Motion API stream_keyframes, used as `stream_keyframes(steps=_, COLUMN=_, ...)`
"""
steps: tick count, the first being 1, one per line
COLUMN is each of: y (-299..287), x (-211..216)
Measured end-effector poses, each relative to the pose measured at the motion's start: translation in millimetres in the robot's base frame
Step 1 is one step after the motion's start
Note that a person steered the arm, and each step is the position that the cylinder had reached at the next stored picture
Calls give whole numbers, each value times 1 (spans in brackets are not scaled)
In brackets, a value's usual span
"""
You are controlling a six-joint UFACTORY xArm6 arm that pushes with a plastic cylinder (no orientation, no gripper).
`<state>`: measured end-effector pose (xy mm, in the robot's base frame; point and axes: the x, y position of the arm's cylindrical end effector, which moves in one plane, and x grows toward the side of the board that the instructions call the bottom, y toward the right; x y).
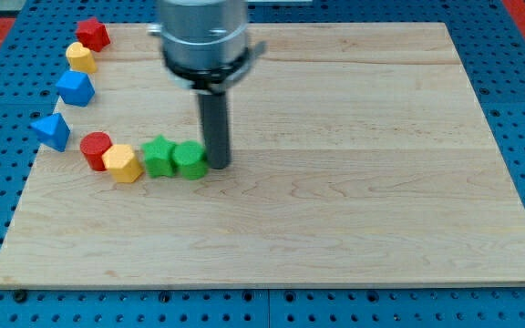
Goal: Form a group with the red circlehexagontriangle and the green blocks
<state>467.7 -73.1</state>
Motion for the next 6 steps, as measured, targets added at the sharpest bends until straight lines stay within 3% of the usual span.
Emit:
stream_keyframes(steps=2, y=43, x=2)
stream_keyframes(steps=3, y=68, x=25)
stream_keyframes(steps=4, y=-4, x=93)
stream_keyframes(steps=5, y=-165, x=85)
stream_keyframes(steps=6, y=-231, x=12)
